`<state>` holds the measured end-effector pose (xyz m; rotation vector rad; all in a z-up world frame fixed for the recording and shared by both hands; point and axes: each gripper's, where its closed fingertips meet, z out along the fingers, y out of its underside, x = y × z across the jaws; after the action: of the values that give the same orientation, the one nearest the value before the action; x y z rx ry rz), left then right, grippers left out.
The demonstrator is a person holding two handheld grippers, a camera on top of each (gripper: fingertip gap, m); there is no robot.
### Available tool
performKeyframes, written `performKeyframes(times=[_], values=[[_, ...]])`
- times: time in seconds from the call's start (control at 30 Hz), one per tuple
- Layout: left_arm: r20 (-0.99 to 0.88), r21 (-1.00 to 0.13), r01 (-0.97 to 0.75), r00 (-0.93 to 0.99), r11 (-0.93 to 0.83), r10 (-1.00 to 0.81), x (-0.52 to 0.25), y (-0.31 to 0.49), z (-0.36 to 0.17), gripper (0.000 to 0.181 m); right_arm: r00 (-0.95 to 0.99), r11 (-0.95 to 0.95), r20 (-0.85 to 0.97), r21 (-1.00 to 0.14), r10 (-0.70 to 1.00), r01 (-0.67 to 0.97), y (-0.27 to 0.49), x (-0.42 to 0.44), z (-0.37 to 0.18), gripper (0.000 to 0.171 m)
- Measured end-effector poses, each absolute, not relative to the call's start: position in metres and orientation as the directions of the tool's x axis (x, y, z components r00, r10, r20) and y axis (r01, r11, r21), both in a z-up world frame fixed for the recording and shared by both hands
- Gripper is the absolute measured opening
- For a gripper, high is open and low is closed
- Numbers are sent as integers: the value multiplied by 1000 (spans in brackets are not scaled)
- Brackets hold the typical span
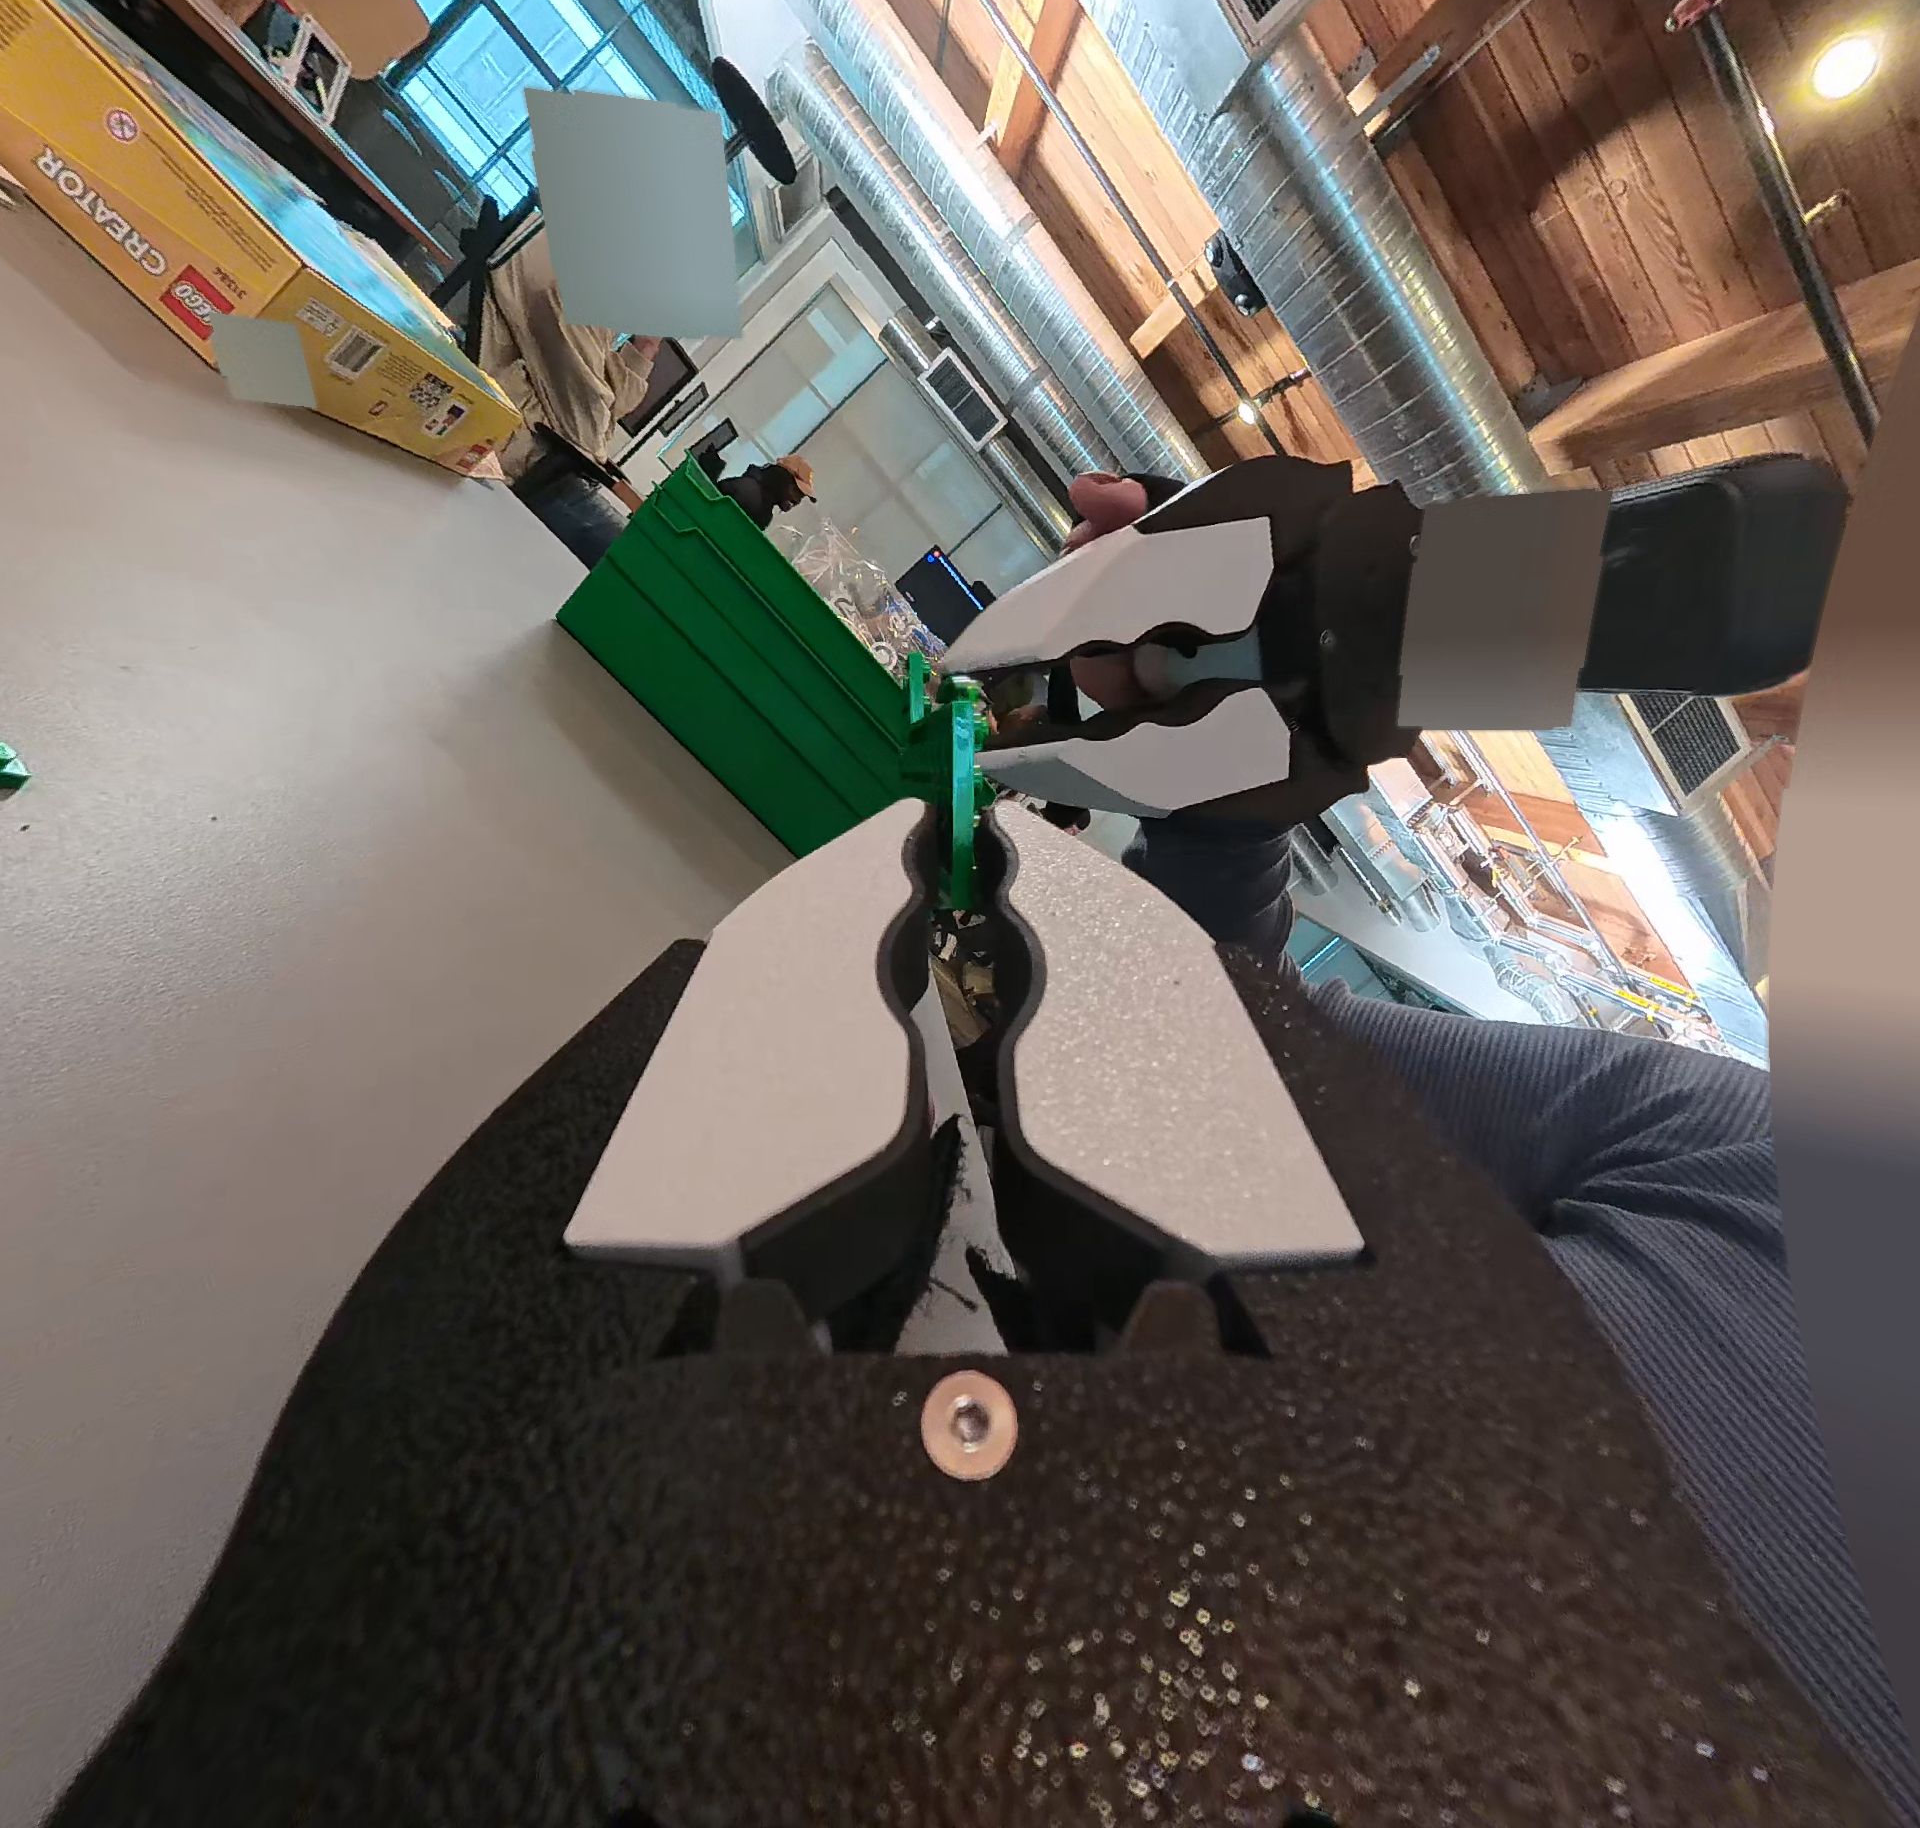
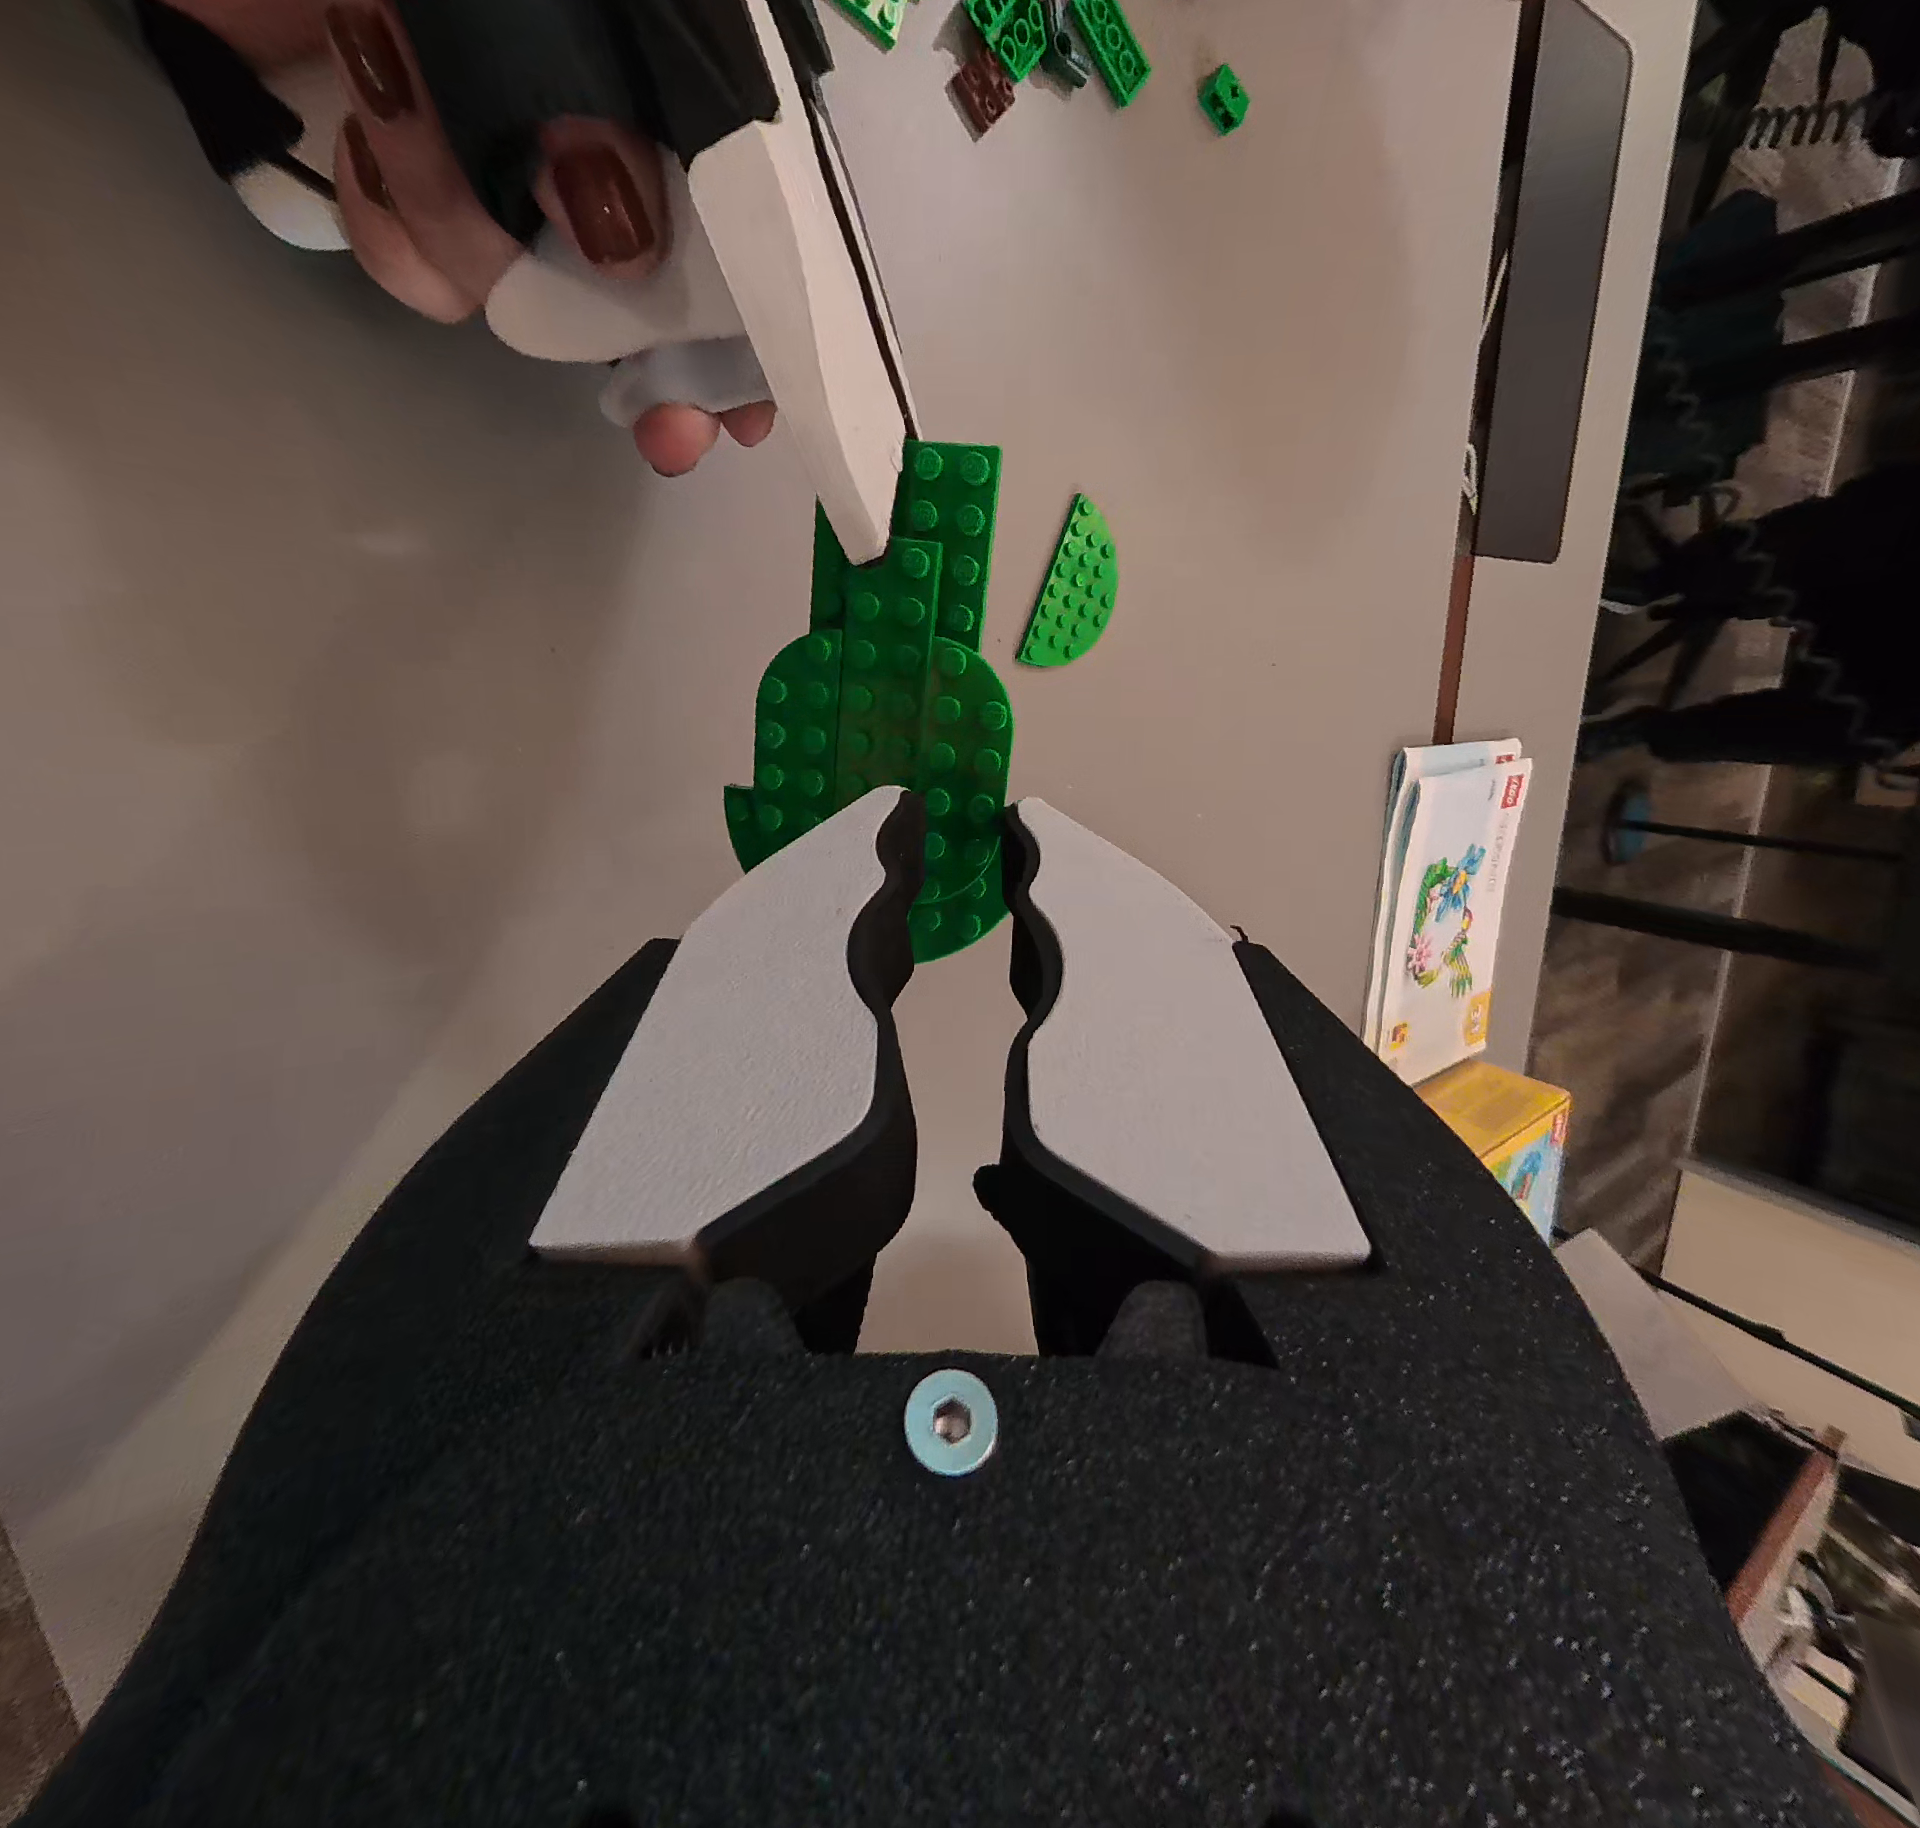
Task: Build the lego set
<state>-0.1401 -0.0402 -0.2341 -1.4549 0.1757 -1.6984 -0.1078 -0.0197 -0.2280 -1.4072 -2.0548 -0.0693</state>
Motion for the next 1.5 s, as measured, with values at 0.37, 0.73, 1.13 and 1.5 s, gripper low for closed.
performKeyframes(times=[0.37,0.73,1.13,1.5], values=[[727,-610,505,50,-611,-685,-140,-42,-233,6,-238,425,535,-259,811,867,-21,-108,-229,15],[724,-611,501,41,-613,-689,-139,-43,-232,6,-95,335,460,-474,883,815,-20,-99,-206,32],[679,-631,492,-22,-599,-734,-138,-51,-223,6,15,-510,-535,-797,845,323,-24,-89,-219,45],[680,-636,486,-15,-600,-733,-137,-51,-224,6,-188,-647,-700,-710,689,277,-40,-105,-212,25]])
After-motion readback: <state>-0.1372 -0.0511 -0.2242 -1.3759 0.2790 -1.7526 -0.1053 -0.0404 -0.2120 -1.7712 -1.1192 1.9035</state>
